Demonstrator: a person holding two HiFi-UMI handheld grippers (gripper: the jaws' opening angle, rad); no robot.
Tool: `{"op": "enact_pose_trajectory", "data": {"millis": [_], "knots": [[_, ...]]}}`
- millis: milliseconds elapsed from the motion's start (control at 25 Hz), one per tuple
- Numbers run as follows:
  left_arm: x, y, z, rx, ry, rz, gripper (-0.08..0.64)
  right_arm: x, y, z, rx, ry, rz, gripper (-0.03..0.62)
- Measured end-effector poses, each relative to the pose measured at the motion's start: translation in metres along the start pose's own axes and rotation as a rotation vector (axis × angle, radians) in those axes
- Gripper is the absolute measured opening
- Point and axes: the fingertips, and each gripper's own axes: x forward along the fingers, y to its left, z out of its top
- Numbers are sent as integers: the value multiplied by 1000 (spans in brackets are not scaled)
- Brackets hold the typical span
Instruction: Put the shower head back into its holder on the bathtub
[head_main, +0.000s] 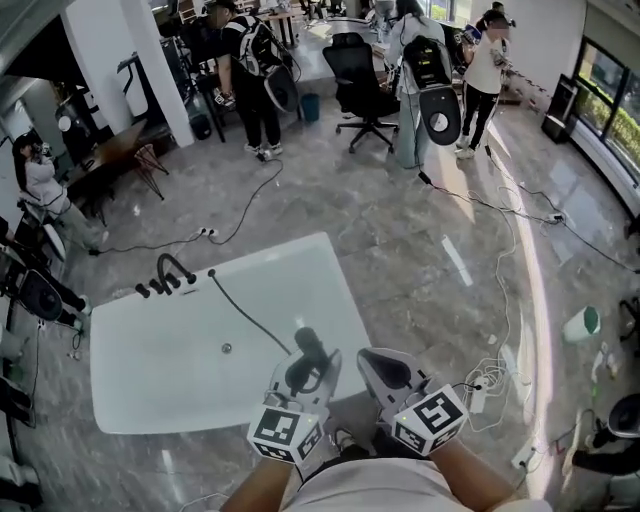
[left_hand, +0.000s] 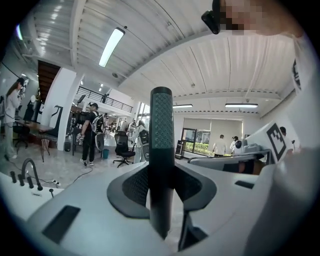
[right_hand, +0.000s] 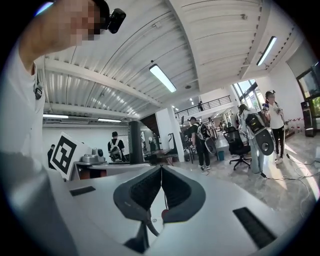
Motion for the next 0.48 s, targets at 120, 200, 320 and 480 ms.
{"op": "enact_pose_trajectory", "data": {"millis": [120, 200, 320, 480], "knots": [[4, 0, -1, -5, 9, -19, 124, -8, -1, 1, 1, -8, -38, 15], [9, -3, 2, -1, 8, -28, 124, -14, -9, 4, 7, -18, -61, 14], [19, -8, 6, 10, 5, -37, 124, -23, -24, 7, 20, -35, -87, 15], [33, -8, 5, 12, 11, -20, 124, -24, -39, 4, 40, -38, -81, 15]]}}
